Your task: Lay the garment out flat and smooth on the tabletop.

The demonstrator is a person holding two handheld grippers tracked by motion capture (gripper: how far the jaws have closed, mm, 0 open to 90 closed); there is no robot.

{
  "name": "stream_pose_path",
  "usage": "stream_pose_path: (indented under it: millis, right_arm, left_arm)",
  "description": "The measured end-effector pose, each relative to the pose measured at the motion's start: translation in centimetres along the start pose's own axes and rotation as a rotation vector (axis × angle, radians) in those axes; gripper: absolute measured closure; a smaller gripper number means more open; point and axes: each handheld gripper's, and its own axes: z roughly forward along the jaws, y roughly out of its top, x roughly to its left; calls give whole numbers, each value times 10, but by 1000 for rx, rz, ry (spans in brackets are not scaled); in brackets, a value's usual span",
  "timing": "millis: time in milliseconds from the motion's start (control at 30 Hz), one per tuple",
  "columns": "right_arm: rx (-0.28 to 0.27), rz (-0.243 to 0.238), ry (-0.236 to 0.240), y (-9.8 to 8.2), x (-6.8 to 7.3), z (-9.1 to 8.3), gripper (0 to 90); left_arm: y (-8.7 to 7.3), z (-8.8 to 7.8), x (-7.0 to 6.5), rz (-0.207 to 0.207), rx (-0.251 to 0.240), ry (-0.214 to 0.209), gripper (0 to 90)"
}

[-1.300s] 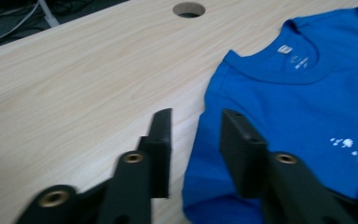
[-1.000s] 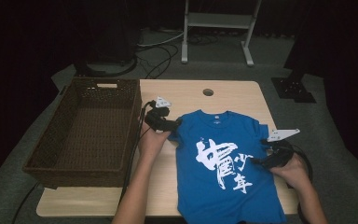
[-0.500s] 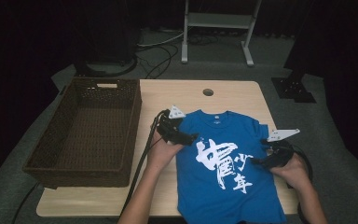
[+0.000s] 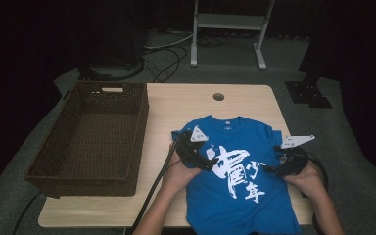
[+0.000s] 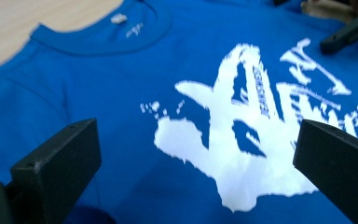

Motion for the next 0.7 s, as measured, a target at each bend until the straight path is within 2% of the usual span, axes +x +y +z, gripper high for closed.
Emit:
stream_pose_path:
  millis: [133,367,467,700]
  right_arm:
    - [0,0,0,0,0,0,0]
    - [0,0,0,0,0,0,0]
    - [0,1,0,0,0,0,0]
    - [-1,2,1,0,0,0,0]
  left_arm:
    - [-9,1,3,-5,36,10,1]
    - [-19,-3,7,-22,63,20,1]
    - [-25,-3,8,-6,95,36,1]
    - [-32,-4,9,30,129,59,2]
